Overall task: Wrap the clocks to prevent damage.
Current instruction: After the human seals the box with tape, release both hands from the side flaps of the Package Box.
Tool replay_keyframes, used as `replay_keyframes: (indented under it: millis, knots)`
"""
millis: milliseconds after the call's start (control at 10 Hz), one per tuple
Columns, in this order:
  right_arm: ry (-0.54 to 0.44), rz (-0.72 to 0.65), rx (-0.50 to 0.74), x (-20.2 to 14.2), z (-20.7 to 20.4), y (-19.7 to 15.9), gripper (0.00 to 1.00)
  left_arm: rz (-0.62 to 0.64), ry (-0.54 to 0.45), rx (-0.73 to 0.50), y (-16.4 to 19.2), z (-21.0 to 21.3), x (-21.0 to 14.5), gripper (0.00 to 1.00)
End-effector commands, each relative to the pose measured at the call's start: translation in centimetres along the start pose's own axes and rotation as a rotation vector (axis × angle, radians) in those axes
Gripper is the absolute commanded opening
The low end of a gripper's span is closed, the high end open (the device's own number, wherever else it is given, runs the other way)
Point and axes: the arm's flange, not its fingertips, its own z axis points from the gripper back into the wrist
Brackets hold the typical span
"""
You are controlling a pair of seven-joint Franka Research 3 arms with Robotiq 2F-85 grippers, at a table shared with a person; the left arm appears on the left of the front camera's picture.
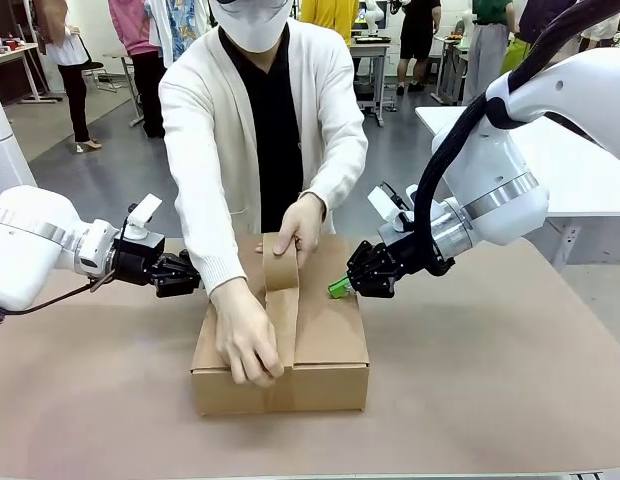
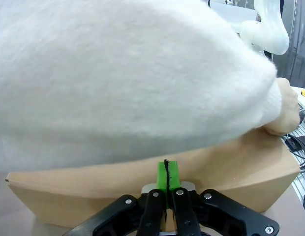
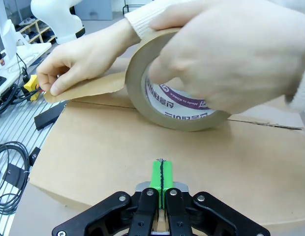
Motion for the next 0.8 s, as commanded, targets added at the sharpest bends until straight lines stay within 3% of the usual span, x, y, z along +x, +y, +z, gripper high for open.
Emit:
replay_keyframes:
  millis: [0,700]
  knots:
    - [0.003,-0.005,-0.002,-0.25,-0.15,-0.02,0.01,-0.002,0.010,0.003,-0.02,-0.22,-0.18,0.00]
    - [0.003,-0.005,-0.002,-0.25,-0.15,-0.02,0.01,-0.002,0.010,0.003,-0.02,-0.22,-0.18,0.00]
